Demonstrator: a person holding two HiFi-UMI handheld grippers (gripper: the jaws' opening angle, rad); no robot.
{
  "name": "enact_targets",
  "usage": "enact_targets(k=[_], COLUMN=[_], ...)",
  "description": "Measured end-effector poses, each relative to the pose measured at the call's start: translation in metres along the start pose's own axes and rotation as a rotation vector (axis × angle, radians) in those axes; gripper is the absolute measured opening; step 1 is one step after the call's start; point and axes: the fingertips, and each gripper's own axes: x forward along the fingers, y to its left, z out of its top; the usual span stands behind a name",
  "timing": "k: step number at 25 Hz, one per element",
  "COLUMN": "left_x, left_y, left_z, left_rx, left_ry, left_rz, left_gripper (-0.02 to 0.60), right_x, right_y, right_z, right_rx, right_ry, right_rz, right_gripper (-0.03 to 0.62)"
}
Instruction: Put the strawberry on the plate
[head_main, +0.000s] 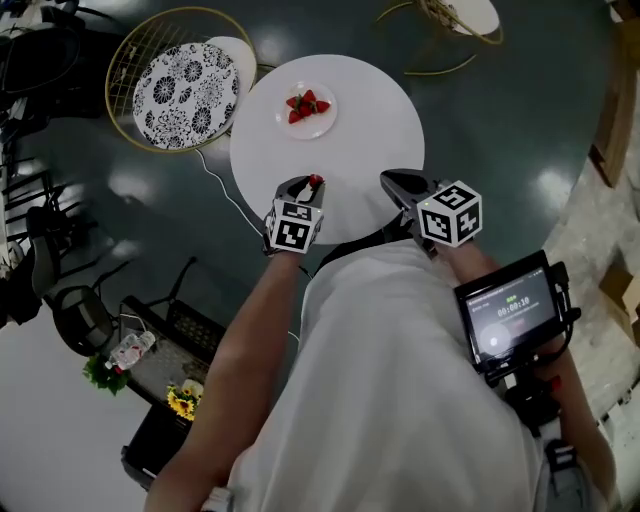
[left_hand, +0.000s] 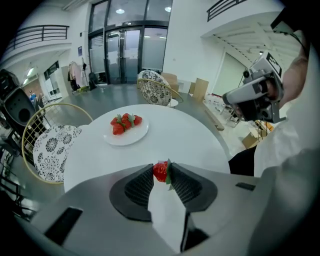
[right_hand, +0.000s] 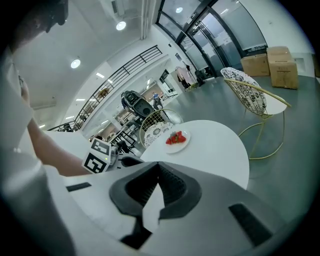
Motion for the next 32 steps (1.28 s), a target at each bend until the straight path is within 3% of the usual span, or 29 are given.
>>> enact_targets(k=[12,19,32], left_x=[-0.023,-0.025,-0.012], left_y=[-0.011,0.006,0.036], left_z=[0.007,0.018,0.027], left_rx=[-0.17,-0.248,-0.286], left_ry=[-0.088,-0.148,-0.168], left_rz=[0.04,0.068,0.066], left_gripper=[0.118,0.118,0.118], right_x=[0.0,0.014,0.049], right_y=[0.006,0.006,0.001], right_z=[0.012,0.011,0.024], right_rx=[-0.041,-0.046,-0.049], right_ry=[0.054,0.094,0.125], right_rz=[0.047,0.052,0.058], right_gripper=[0.008,0.008,0.008])
